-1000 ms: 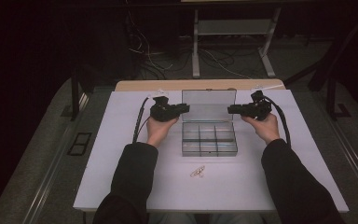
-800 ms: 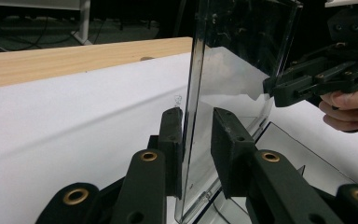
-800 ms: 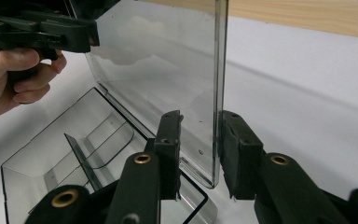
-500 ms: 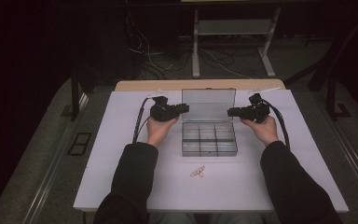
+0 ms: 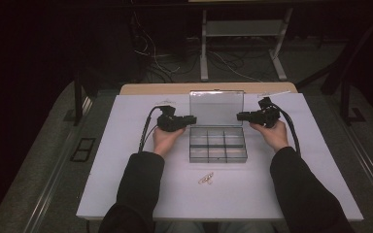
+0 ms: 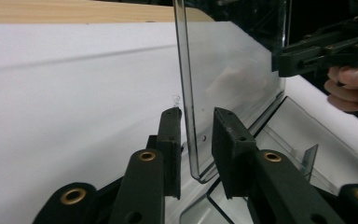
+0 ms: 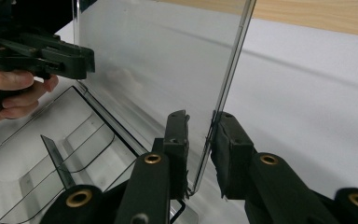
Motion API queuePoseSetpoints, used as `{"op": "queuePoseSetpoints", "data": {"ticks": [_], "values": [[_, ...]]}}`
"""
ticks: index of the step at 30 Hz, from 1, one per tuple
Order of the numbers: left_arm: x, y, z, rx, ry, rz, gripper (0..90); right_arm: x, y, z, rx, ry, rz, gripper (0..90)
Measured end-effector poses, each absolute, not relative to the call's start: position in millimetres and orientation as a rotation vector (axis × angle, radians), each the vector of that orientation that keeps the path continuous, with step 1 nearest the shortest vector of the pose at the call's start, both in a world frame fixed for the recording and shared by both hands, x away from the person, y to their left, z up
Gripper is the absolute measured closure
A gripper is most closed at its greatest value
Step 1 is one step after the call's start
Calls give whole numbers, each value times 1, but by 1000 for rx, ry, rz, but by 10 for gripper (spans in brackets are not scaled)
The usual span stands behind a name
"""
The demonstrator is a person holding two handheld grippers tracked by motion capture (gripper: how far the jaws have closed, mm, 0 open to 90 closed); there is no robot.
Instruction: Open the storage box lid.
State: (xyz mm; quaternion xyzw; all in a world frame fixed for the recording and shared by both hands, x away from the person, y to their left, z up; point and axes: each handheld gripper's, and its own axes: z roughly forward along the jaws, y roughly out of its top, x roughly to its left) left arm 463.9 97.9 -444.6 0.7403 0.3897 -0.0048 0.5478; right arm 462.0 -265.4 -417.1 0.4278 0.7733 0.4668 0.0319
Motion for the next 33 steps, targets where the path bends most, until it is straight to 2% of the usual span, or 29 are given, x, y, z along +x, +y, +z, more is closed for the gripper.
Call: {"op": "queuePoseSetpoints", "data": {"ticks": [9, 33], "values": [[465, 98, -445, 1750, 937, -17, 742, 462, -267, -421, 1347, 2366, 1470, 750], [467, 96, -451, 1738, 1005, -48, 654, 462, -270, -434, 1433, 2355, 1461, 685]]}}
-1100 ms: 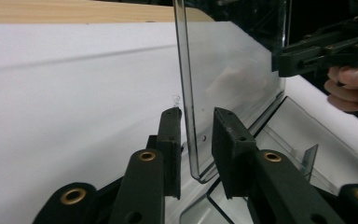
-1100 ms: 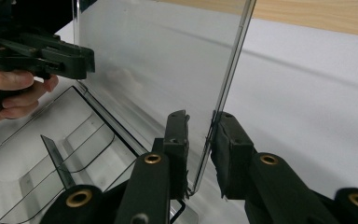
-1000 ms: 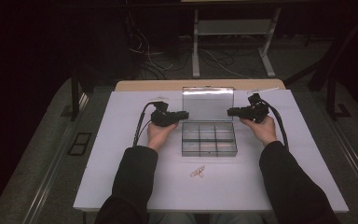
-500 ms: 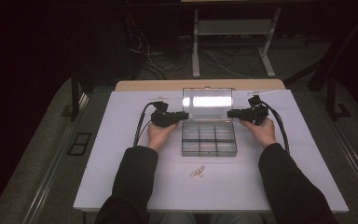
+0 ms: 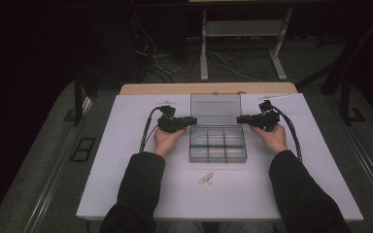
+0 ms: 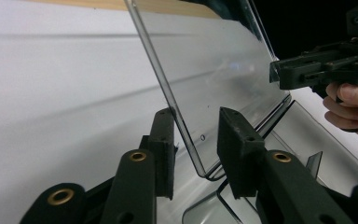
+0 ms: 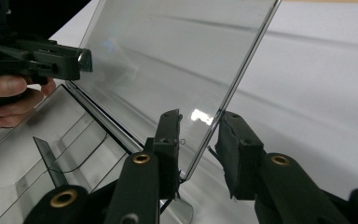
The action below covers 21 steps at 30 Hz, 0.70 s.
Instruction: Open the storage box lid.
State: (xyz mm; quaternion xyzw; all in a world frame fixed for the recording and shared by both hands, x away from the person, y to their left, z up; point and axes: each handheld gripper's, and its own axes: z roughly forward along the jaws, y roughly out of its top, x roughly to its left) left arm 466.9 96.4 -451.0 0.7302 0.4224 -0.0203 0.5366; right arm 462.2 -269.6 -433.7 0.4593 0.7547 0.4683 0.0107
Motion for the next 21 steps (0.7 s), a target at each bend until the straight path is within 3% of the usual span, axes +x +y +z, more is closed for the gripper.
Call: {"op": "queuePoseSetpoints", "data": {"ticks": [21], "values": [[470, 97, -458, 1716, 1064, -98, 560, 464, -269, -438, 1481, 2352, 1428, 622]]}}
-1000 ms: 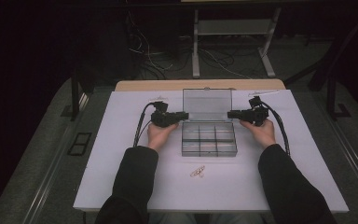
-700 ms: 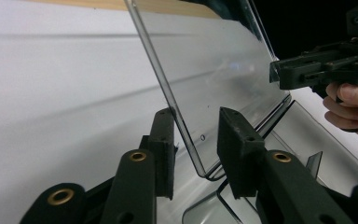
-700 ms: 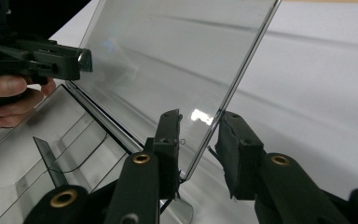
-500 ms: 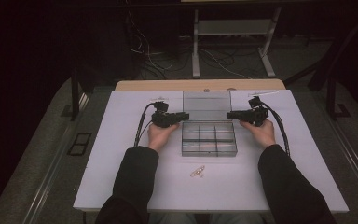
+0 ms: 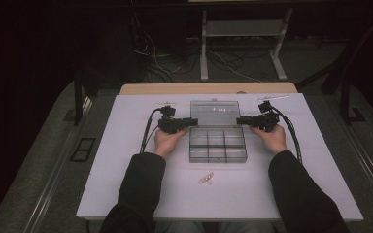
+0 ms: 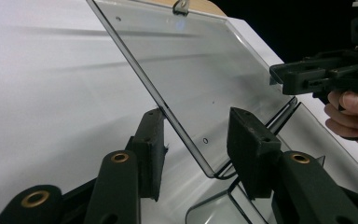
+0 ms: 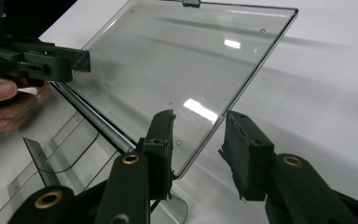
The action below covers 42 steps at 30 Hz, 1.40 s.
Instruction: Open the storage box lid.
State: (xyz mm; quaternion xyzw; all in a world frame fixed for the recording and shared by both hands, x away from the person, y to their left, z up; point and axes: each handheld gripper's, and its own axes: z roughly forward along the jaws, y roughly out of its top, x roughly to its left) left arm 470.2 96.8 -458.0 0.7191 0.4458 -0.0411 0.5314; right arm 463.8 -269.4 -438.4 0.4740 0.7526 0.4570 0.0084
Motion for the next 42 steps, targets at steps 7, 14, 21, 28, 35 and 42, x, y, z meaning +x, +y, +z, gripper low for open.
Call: {"op": "queuePoseSetpoints", "data": {"ticks": [7, 14, 21, 28, 35, 42], "values": [[470, 97, -458, 1710, 1125, -85, 529, 463, -266, -440, 1488, 2347, 1405, 616], [468, 101, -455, 1717, 1143, -70, 464, 459, -262, -439, 1492, 2333, 1376, 459], [458, 108, -442, 1667, 1097, -37, 291, 445, -261, -435, 1483, 2299, 1337, 177], [448, 113, -426, 1649, 1089, 7, 108, 427, -259, -424, 1447, 2289, 1355, 2], [435, 116, -413, 1682, 1078, 38, 0, 404, -261, -411, 1399, 2289, 1374, 4], [417, 117, -403, 1710, 1027, 59, 0, 376, -261, -405, 1345, 2305, 1390, 4]]}}
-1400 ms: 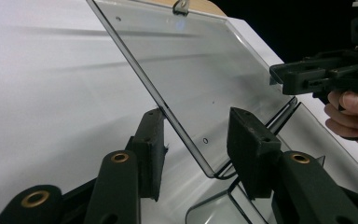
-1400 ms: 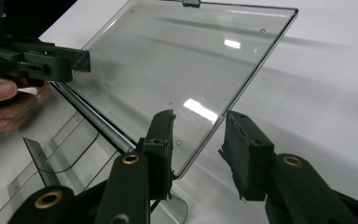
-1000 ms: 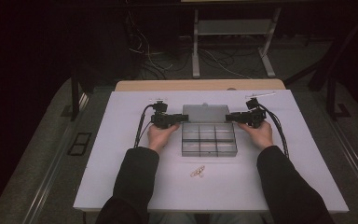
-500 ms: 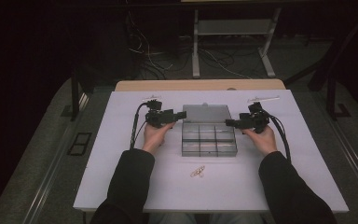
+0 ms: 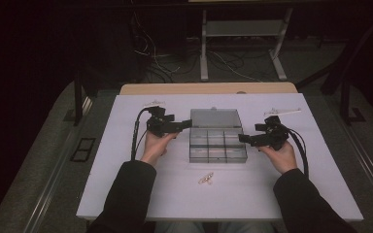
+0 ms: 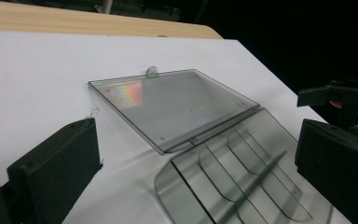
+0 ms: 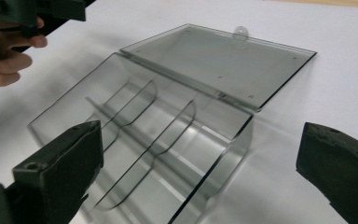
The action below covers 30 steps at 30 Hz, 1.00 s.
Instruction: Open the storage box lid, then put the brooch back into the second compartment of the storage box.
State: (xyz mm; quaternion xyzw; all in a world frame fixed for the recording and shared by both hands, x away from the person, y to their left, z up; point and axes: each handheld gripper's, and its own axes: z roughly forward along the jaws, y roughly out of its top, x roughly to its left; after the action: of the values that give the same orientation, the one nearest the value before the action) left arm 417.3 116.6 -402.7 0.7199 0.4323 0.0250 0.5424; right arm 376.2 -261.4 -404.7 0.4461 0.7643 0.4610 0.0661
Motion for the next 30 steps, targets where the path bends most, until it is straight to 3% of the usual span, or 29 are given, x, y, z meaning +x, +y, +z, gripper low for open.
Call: {"op": "queuePoseSetpoints", "data": {"ticks": [17, 30], "values": [[375, 114, -385, 1773, 896, 64, 0, 314, -269, -402, 1298, 2324, 1453, 5], [349, 102, -386, 1833, 828, 39, 0, 291, -276, -410, 1304, 2341, 1440, 5]]}}
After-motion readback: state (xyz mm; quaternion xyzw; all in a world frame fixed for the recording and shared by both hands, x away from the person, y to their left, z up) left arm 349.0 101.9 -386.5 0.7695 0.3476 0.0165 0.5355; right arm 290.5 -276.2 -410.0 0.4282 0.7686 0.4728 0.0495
